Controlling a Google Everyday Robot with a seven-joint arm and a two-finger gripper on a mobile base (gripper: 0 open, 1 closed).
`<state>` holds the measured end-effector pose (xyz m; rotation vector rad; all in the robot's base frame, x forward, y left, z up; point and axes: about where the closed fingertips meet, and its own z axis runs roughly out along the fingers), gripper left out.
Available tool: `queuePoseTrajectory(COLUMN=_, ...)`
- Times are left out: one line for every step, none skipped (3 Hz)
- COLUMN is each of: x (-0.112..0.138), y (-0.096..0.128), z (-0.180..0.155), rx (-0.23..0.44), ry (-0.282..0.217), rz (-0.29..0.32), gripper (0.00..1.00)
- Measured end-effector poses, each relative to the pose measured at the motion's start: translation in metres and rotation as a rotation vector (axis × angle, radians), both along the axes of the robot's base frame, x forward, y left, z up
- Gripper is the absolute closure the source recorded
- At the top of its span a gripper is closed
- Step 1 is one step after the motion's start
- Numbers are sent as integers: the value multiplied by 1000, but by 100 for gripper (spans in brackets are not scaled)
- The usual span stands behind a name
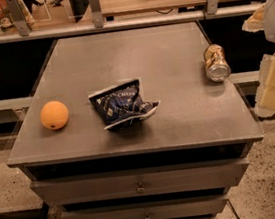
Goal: Place orange can upright
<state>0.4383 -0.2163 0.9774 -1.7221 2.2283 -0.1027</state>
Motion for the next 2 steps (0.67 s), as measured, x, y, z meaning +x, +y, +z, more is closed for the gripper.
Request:
queuePoseTrajectory(x=0, y=0, z=0, rx=0, ry=0, rz=0, gripper=0)
queuePoseTrajectory(x=9, y=-4, z=0, rx=-7, ry=-19, rz=-58, gripper=0)
